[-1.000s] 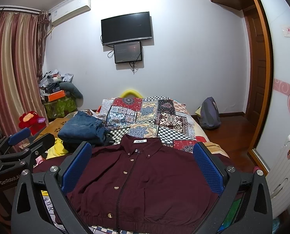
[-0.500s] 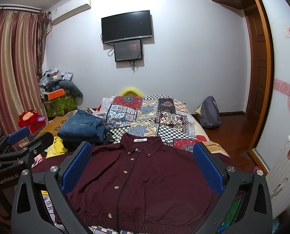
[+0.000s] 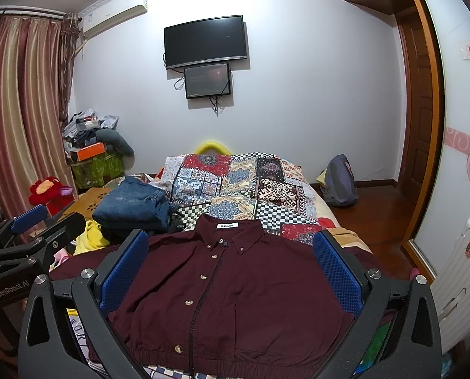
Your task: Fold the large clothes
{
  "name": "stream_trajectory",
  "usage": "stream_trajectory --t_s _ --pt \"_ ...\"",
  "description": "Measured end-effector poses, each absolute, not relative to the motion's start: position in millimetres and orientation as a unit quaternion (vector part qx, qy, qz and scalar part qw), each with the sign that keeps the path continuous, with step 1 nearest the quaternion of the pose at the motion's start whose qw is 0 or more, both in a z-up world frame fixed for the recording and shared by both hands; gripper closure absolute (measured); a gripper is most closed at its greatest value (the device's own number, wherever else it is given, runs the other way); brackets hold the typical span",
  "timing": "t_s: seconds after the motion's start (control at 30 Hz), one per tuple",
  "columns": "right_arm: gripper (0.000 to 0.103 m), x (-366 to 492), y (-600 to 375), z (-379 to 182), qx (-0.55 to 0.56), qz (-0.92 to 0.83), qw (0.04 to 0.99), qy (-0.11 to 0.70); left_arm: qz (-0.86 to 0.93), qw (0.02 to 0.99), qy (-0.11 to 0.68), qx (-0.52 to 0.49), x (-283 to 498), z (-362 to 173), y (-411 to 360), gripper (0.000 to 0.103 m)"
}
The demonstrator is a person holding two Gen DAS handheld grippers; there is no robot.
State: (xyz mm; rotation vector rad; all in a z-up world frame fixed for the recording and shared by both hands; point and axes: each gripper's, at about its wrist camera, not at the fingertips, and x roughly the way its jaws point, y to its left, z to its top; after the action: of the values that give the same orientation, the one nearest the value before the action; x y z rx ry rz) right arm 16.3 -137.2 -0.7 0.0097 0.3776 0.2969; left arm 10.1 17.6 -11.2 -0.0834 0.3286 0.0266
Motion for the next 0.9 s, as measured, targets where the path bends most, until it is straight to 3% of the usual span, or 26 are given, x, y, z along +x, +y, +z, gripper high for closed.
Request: stream_trajectory --t_s 0.9 --pt "0.000 31.7 -136.7 -11.2 0.013 0.150 0.966 0.212 0.040 0.983 0.176 -0.035 20.6 -16.3 29.3 0.000"
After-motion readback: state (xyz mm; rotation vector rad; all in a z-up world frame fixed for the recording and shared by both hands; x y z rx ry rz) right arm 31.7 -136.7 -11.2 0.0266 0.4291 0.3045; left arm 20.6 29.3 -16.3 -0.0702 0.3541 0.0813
